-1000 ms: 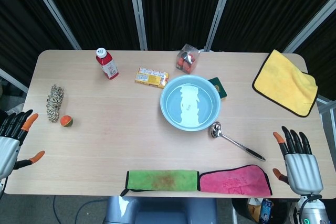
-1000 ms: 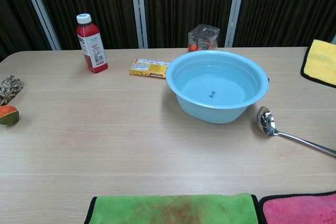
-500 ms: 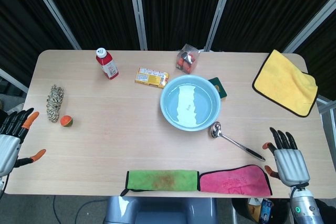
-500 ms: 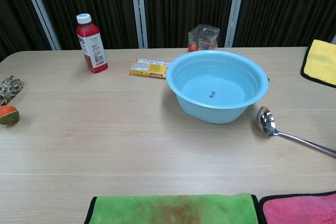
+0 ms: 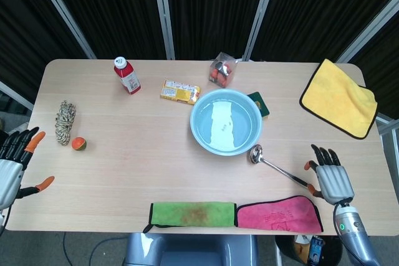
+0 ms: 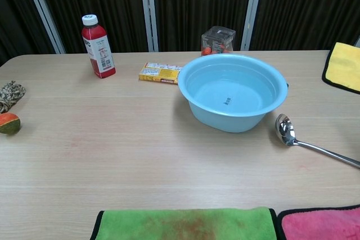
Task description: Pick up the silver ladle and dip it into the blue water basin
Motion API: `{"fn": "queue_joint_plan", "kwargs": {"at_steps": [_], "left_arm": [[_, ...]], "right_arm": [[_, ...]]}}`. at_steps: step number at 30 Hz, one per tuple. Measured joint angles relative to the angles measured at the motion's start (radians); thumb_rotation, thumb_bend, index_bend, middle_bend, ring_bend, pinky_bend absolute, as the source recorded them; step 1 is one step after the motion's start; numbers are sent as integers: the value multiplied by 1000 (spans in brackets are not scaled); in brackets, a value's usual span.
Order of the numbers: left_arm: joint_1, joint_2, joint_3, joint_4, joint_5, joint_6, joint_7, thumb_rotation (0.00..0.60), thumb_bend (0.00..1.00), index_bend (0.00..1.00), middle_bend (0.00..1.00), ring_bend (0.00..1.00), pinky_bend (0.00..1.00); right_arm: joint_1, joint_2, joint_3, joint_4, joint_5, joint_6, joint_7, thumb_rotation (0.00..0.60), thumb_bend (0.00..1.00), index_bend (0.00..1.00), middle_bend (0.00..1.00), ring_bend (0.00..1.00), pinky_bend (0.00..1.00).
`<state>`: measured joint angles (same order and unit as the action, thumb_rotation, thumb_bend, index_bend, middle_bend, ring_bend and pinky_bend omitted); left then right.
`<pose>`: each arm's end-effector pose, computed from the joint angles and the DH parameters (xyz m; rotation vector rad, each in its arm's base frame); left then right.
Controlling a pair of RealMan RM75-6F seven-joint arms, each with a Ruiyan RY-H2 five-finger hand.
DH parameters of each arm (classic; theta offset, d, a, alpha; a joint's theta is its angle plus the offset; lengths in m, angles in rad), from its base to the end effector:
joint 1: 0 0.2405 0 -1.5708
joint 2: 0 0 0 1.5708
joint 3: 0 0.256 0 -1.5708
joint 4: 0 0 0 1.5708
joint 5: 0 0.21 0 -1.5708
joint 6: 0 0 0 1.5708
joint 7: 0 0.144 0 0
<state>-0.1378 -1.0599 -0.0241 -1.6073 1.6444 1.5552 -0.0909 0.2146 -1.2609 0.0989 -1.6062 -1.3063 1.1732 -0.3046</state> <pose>-0.2858 0.1897 0.1751 -1.5064 -0.8024 -1.0674 -0.3043 -0.2238 0.0855 1.5565 -0.9856 0.6474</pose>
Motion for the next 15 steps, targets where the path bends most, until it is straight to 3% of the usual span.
{"fn": "queue_joint_plan", "kwargs": {"at_steps": [15], "left_arm": [[5, 10, -1, 13, 1, 12, -36, 579, 166, 0, 0, 0, 0]], "right_arm": [[47, -181, 11, 282, 31, -55, 111, 600, 237, 395, 0, 0, 0]]}}
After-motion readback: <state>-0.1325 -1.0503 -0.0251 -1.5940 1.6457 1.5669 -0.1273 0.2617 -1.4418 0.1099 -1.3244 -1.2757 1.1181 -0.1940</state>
